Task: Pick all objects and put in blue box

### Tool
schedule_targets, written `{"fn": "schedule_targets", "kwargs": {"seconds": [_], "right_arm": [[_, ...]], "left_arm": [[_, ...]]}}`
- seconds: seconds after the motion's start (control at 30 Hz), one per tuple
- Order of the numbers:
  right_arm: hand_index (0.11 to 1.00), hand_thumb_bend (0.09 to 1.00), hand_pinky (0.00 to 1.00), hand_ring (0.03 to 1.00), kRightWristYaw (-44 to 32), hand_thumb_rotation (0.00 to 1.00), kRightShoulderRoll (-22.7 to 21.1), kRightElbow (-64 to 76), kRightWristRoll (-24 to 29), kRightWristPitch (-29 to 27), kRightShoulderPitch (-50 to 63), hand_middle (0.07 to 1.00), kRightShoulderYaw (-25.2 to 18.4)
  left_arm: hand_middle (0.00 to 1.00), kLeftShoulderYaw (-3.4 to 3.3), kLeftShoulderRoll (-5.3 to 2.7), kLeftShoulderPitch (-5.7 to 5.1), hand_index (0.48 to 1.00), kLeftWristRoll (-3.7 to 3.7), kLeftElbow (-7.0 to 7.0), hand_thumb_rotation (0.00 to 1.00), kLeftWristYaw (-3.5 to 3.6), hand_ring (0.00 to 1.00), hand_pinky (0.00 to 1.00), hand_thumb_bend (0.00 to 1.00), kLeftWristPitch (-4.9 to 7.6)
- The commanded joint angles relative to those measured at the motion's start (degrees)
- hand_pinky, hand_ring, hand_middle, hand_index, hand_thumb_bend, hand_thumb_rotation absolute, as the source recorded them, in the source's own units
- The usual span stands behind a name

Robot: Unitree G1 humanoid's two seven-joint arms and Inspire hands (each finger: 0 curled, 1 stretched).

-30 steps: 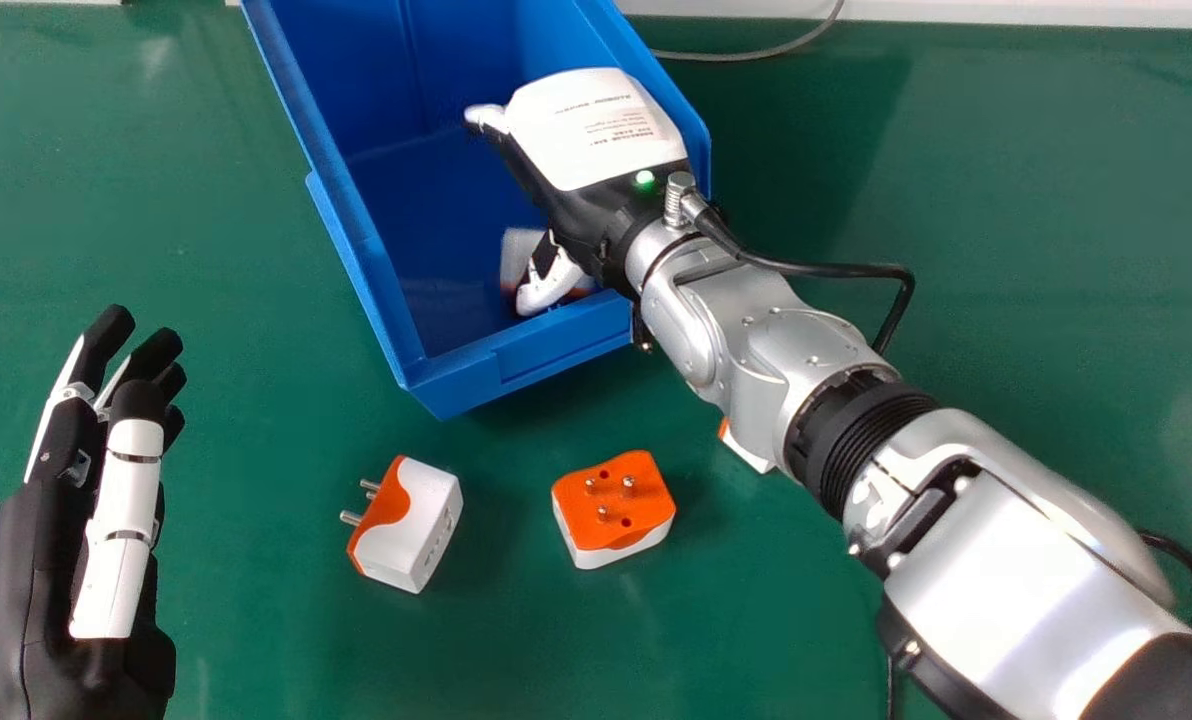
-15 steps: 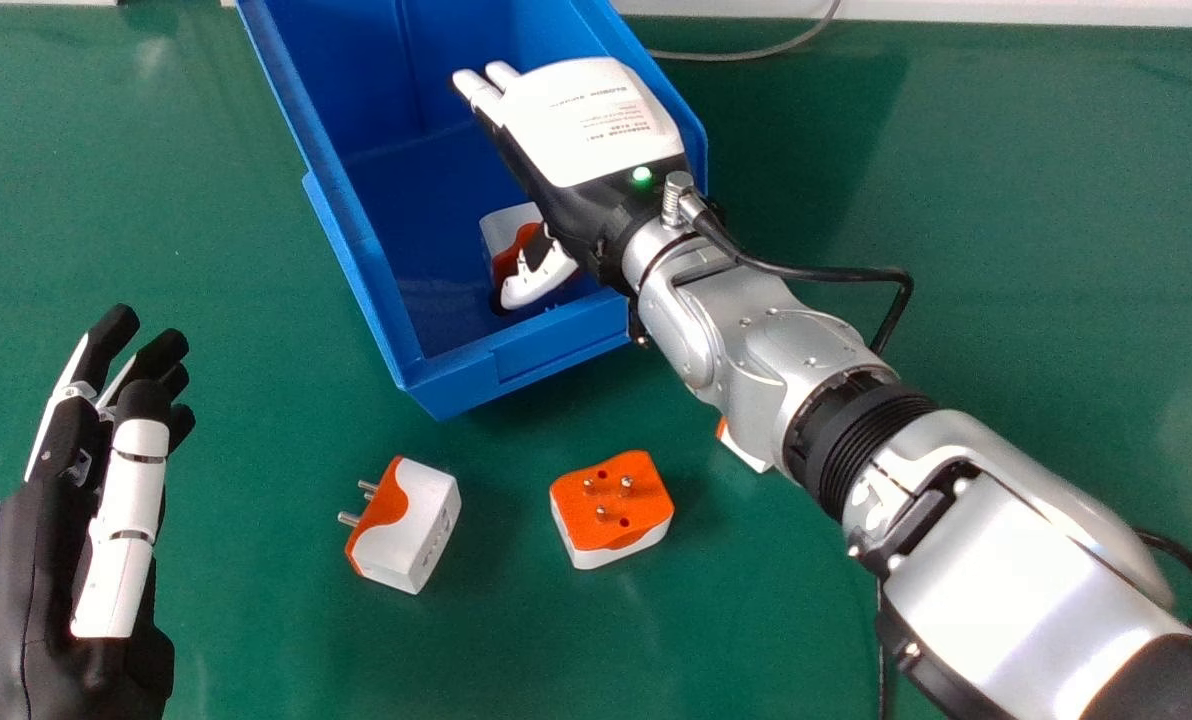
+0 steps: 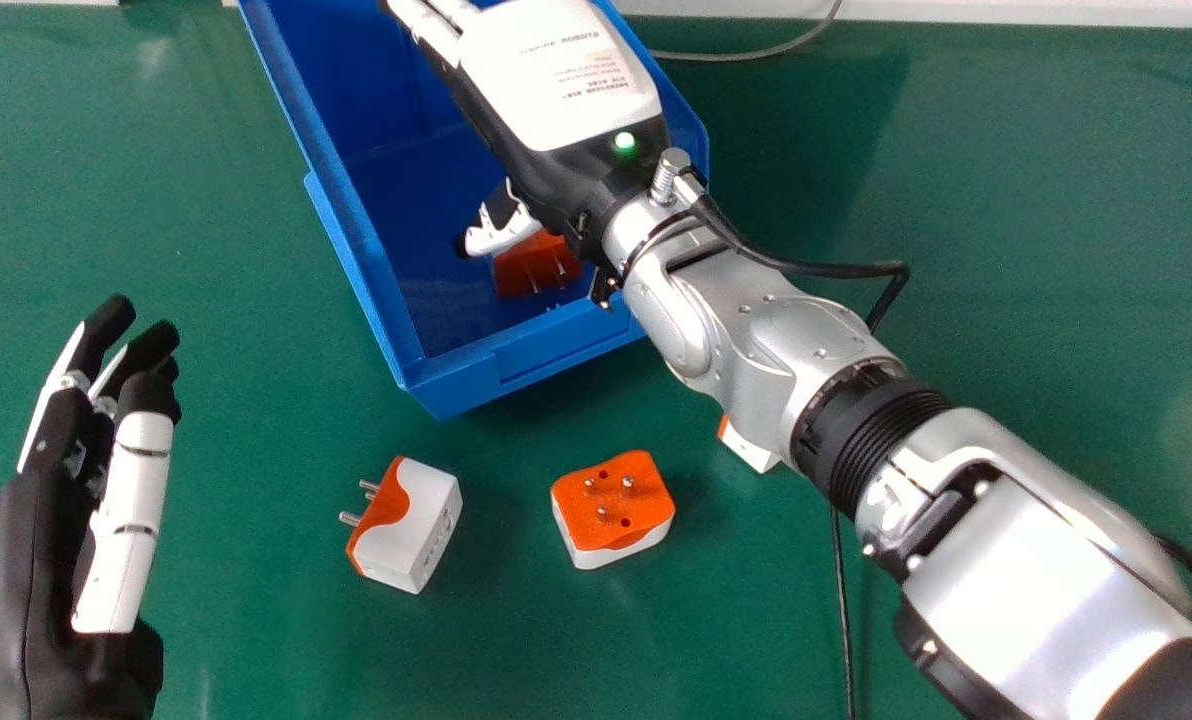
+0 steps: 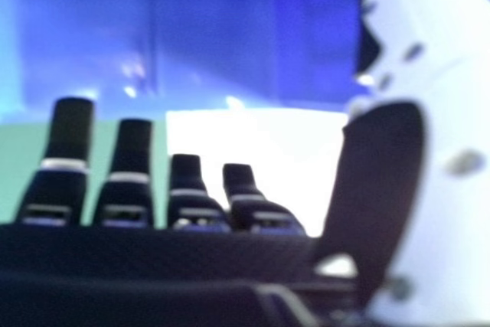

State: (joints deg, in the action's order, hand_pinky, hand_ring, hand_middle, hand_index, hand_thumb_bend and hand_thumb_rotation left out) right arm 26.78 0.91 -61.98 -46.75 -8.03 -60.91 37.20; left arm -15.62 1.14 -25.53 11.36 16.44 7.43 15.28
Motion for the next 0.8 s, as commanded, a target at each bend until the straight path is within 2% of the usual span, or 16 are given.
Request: {"fn": "schedule_targets", "kwargs": {"seconds": [0.0,0.1,0.23,0.33,0.47,0.57,0.67,0.73,0.77], "right_arm": [[0.896,0.441,0.67,0.826,1.26,0.03,-1.12,4.85,-0.13,-0.15,0.78,0.908,-0.56],[0.894,0.432,0.68,0.838,0.21,0.01,-2.9,11.36,-0.31,0.26,3.55,0.907,-1.13],[0.888,0.427,0.68,0.843,-2.5,0.01,-6.12,23.15,-0.95,1.91,8.95,0.904,-2.32],[0.88,0.428,0.68,0.843,-4.84,0.01,-8.98,33.43,-0.57,2.11,14.6,0.899,-3.92],[0.873,0.457,0.69,0.842,-6.12,0.0,-13.68,49.58,0.45,0.21,25.57,0.893,-7.24],[0.87,0.449,0.68,0.838,-7.16,0.0,-15.86,58.69,0.22,-0.36,32.65,0.886,-9.18],[0.868,0.44,0.67,0.833,-8.87,0.0,-17.01,67.06,0.05,-0.08,39.7,0.879,-11.05],[0.863,0.435,0.67,0.827,-10.13,0.0,-17.58,72.96,0.18,0.2,45.41,0.872,-12.31],[0.86,0.441,0.66,0.826,-10.23,0.0,-17.78,75.51,0.16,0.16,48.59,0.869,-12.95]], "left_arm": [[0.88,0.43,0.34,0.21,0.907,0.01,0.64,0.64,0.15,0.89,0.89,0.45,0.77],[0.89,1.14,0.25,0.65,0.915,0.14,0.46,0.6,0.36,0.89,0.87,0.45,0.8],[0.9,2.13,-0.33,1.1,0.914,-0.71,0.47,0.58,-0.44,0.89,0.87,0.46,0.62],[0.9,2.53,-0.49,0.83,0.908,-1.52,1.03,0.56,-1.05,0.89,0.87,0.46,0.56],[0.89,2.02,0.34,0.41,0.898,-0.08,0.39,0.54,0.53,0.88,0.86,0.46,1.63],[0.89,1.82,0.42,-0.31,0.891,0.24,0.41,0.53,0.92,0.88,0.86,0.46,1.96],[0.89,1.65,0.4,-0.55,0.888,0.94,0.08,0.53,1.46,0.88,0.86,0.47,2.4],[0.89,1.49,0.42,-0.85,0.886,0.9,0.15,0.52,1.68,0.88,0.86,0.47,2.51],[0.89,1.44,0.36,-1.12,0.885,0.85,0.46,0.52,1.57,0.88,0.86,0.47,2.25]]}}
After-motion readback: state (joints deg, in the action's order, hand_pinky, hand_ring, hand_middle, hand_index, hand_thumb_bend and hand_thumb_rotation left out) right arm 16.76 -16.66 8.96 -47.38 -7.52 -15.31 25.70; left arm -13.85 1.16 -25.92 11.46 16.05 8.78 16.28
